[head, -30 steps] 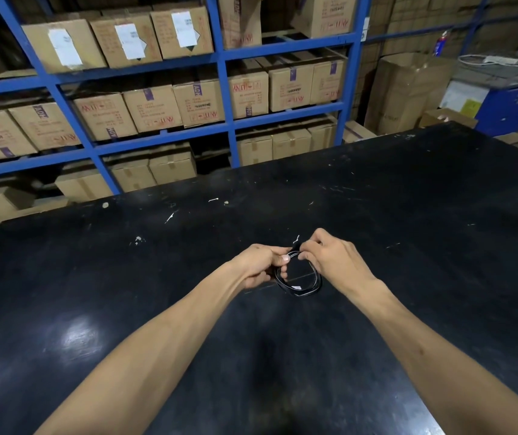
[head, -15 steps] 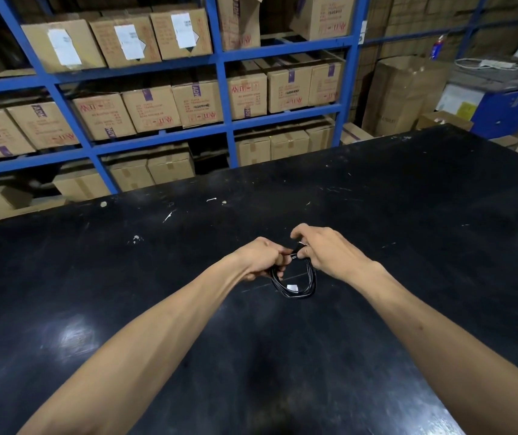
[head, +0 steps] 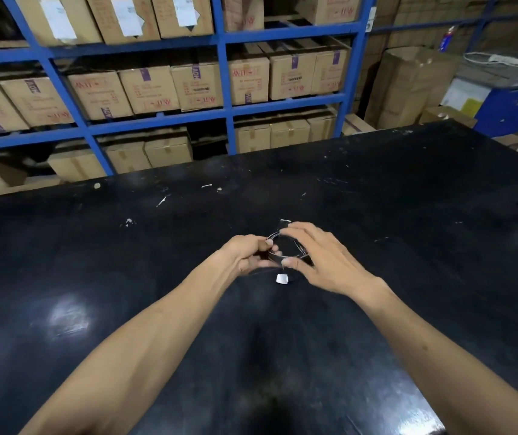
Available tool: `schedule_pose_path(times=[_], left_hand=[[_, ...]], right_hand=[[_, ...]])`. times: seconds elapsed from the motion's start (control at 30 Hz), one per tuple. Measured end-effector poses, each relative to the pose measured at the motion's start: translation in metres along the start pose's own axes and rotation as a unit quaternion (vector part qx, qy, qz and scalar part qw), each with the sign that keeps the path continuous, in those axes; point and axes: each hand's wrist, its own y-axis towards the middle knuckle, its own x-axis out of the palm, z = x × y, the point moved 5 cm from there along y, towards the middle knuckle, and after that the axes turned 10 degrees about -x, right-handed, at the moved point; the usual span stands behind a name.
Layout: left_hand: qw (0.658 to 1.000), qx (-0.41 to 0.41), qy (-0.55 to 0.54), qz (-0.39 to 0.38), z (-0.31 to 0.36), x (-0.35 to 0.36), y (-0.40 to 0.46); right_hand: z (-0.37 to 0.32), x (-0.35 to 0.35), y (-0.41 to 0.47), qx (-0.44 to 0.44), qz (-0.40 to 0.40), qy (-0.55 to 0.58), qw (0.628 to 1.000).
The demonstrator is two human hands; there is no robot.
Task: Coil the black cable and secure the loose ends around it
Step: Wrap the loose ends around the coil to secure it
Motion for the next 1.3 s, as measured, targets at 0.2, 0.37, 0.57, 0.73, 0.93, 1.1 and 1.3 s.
schedule_pose_path(times=[0.2,0.37,0.57,0.73,0.93,1.1,1.3], left_hand=[[0.995,-0.027,-0.091,0.009,0.003,0.001,0.001],[0.991,0.043,0.065,0.104,0.006,-0.003,0.003],[0.896,0.208,0.364,0.147,0.021,-0.015,0.001],[0.878,0.237,0.396,0.126,0.024,-0.007,0.017],[0.85,0.218,0.444,0.183,0.019,-0.014,0.06],[0.867,0.15,0.368,0.299,0.016,-0.06,0.088],[0.871,0.103,0.348,0.33,0.01,-0.089,0.114]], right_hand=[[0.011,0.008,0.002,-0.072,0.063,-0.09,0.991],[0.028,0.012,0.014,0.008,0.06,0.028,0.998],[0.057,0.02,0.025,0.106,0.025,0.13,0.985],[0.071,0.035,0.038,0.126,-0.006,0.182,0.975],[0.097,0.064,0.051,0.18,-0.08,0.241,0.95],[0.135,0.117,0.05,0.282,-0.143,0.244,0.917],[0.138,0.185,0.038,0.338,-0.243,0.135,0.899]])
